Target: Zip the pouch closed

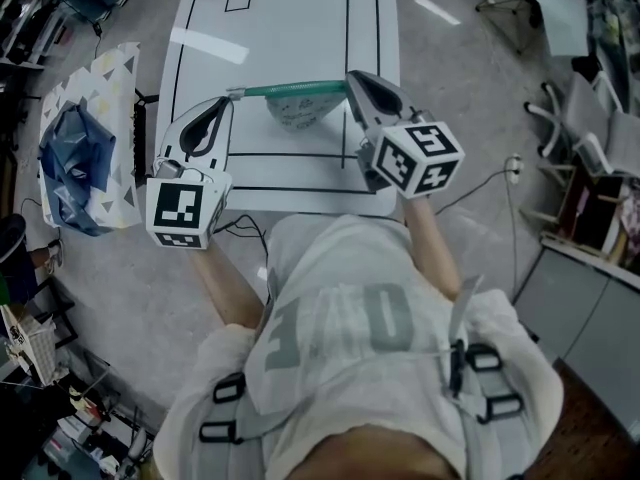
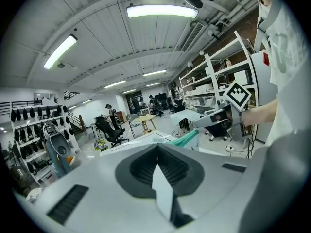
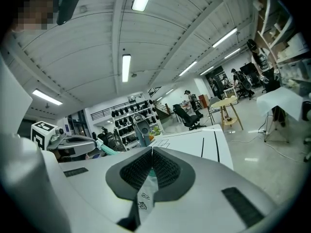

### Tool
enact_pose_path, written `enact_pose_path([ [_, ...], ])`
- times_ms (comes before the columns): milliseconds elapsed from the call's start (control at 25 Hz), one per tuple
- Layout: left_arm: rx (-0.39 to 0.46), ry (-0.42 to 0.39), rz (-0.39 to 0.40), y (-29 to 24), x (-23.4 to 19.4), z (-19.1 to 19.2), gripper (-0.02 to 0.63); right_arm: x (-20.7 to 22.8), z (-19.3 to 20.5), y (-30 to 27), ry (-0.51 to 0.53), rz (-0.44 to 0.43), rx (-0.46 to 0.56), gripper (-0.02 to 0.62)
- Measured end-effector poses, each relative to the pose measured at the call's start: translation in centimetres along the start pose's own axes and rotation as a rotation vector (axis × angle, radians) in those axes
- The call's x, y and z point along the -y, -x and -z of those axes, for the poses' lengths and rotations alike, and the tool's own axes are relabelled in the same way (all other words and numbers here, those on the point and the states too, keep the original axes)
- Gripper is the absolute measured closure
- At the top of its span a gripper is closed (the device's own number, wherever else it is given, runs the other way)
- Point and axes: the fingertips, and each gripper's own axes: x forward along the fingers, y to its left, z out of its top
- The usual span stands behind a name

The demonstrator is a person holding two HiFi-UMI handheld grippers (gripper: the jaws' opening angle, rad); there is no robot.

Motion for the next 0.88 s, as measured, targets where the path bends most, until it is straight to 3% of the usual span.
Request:
enact_pose_path([
  [200, -0.010, 0.005, 0.026, 0.0, 1.0, -0.1, 0.598, 0.3, 0.4, 0.7, 0.019, -0.024, -0.041, 0.586],
  [360, -0.062, -0.001, 0.070, 0.6, 2.3, -0.5, 0.598, 0.4, 0.5, 1.7, -0.012, -0.021, -0.085, 0.586],
  [480, -0.050, 0.028, 0.078, 0.7, 2.1, -0.7, 0.598, 0.3, 0.8, 1.7, -0.053, -0.034, -0.123, 0.586],
  [880, 0.005, 0.078, -0.018, -2.0, 0.9, 1.9, 0.597, 1.9, 2.8, -1.4, -0.012, 0.026, -0.130, 0.586],
])
